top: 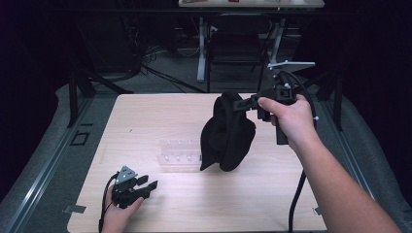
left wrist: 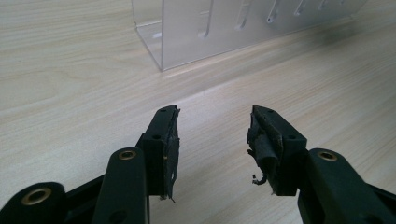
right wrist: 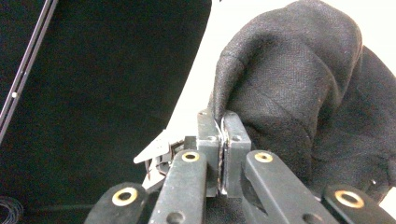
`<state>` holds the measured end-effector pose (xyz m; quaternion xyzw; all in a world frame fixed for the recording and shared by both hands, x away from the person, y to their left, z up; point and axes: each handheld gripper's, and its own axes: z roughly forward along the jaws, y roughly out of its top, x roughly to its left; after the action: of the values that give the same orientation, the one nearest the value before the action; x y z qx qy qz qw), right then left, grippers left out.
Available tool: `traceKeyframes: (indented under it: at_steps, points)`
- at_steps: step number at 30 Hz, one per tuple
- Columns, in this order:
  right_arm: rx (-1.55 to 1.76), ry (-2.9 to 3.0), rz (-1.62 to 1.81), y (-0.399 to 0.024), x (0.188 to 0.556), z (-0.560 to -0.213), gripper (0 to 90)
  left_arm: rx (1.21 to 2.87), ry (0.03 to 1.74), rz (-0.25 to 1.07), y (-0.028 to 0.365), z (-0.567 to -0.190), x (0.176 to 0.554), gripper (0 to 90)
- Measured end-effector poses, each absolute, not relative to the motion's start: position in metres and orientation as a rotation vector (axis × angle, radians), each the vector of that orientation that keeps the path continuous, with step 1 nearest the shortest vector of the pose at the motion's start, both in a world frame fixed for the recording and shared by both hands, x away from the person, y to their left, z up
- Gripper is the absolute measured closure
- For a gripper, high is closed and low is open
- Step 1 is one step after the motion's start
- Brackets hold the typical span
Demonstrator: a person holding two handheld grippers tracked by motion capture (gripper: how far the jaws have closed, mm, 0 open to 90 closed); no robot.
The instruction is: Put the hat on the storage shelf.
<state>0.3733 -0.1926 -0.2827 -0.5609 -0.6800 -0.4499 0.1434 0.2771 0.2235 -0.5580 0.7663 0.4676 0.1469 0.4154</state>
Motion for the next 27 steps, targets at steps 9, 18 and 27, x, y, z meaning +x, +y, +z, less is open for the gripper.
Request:
traceKeyframes:
  at_steps: [9, 18, 27]
  points:
    - [-1.630, -1.947, -1.310, -0.192, 0.384, -0.288, 88.4, 1.907, 1.130, 0.365, 0.216, -0.550, 0.276, 52.1]
    - [-1.645, -1.942, -1.325, -0.187, 0.395, -0.293, 88.3, 1.921, 1.062, 0.382, 0.204, -0.530, 0.281, 51.7]
    - [-1.665, -1.951, -1.323, -0.184, 0.402, -0.296, 88.3, 1.906, 1.028, 0.385, 0.190, -0.519, 0.289, 50.8]
